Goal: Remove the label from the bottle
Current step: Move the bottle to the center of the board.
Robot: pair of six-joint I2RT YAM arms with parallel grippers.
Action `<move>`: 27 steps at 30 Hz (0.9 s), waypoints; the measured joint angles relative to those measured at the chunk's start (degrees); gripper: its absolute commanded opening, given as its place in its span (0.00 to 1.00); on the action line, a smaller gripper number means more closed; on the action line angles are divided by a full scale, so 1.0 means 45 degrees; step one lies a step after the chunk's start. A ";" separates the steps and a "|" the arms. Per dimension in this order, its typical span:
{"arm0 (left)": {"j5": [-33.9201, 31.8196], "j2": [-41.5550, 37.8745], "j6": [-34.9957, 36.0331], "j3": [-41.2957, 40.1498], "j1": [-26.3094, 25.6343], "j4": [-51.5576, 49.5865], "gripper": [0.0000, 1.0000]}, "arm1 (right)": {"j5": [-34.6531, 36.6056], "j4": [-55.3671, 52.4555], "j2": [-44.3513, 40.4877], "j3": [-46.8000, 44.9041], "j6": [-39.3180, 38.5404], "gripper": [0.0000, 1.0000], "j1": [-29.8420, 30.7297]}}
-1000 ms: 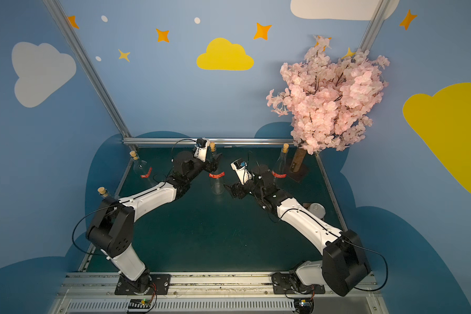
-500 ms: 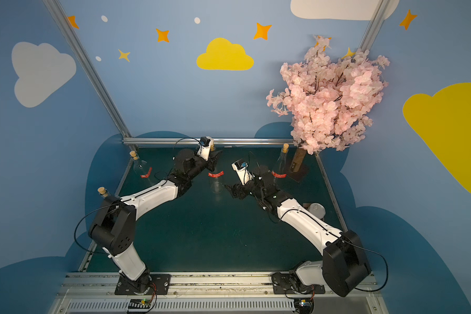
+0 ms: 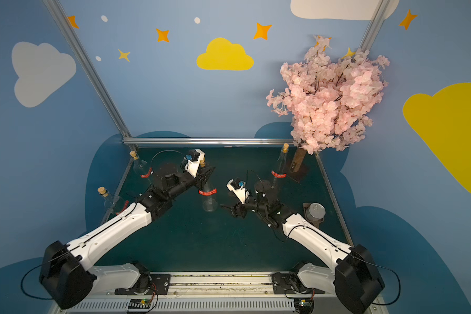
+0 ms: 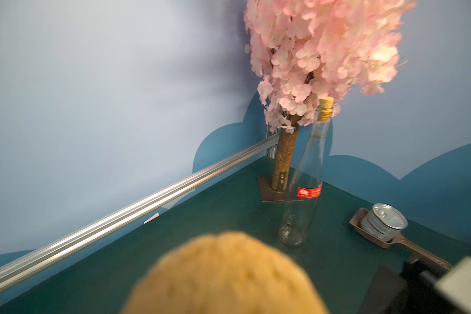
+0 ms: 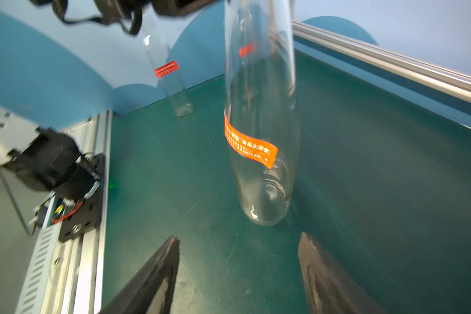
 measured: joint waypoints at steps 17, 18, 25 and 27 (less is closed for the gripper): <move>-0.1336 -0.4129 -0.0146 -0.4784 -0.1690 0.0962 0.04 | -0.1069 0.1375 0.0379 -0.1010 -0.0840 0.57 0.1219; -0.1384 -0.4231 -0.0151 -0.4857 -0.1724 0.0991 0.05 | -0.1078 0.1433 0.0525 -0.1010 -0.0821 0.56 0.1229; -0.1481 -0.4357 -0.0160 -0.4954 -0.1773 0.1025 0.05 | -0.1219 0.2132 0.1549 -0.1005 -0.0704 0.48 0.1243; -0.1481 -0.4265 -0.0136 -0.4901 -0.1797 0.1025 0.05 | -0.1248 0.2307 0.1894 -0.1001 -0.0675 0.47 0.1253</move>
